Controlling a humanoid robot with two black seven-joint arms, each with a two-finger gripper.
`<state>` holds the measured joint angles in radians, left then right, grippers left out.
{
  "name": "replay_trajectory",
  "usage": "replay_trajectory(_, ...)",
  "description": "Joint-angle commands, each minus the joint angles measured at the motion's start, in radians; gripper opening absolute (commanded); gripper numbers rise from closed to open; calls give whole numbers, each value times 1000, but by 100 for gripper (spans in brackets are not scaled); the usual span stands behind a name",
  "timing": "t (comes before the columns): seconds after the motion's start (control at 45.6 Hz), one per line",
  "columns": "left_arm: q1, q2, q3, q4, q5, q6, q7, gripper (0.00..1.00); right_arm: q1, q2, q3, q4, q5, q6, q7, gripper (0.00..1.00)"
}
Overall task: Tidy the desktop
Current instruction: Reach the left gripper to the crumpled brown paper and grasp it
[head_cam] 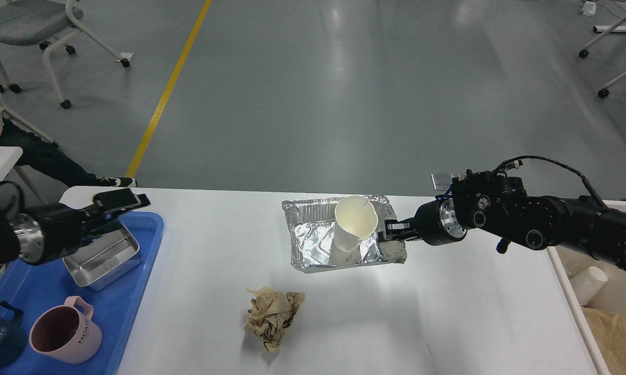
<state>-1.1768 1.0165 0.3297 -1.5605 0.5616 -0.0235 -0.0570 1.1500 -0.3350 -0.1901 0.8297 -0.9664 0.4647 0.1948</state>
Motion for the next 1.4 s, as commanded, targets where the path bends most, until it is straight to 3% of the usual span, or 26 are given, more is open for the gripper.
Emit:
replay_trajectory(0.0, 26, -111, 9, 28, 1, 2, 12, 87, 0, 1, 0, 0, 0, -1, 0, 0)
replay_trajectory(0.285, 89, -203, 71, 79, 64, 20, -4, 96, -1, 1, -2, -1, 0, -1, 0, 0)
replay_trajectory(0.504, 155, -332, 74, 109, 133, 77, -6, 96, -1, 8, -2, -4, 0, -3, 0, 0)
replay_trajectory(0.92, 155, -548, 196, 260, 233, 123, -4, 96, -3, 8, 1, -6, 0, -12, 2, 0)
replay_trajectory(1.227, 163, -676, 203, 349, 233, 143, -4, 96, -3, 8, 1, -4, 2, -12, 2, 0)
replay_trajectory(1.315, 177, -700, 203, 372, 231, 149, -4, 91, -3, 10, 1, -4, 2, -12, 2, 0)
replay_trajectory(1.38, 180, -723, 224, 378, 231, 151, 3, 78, -3, 10, 1, -4, 2, -12, 2, 0)
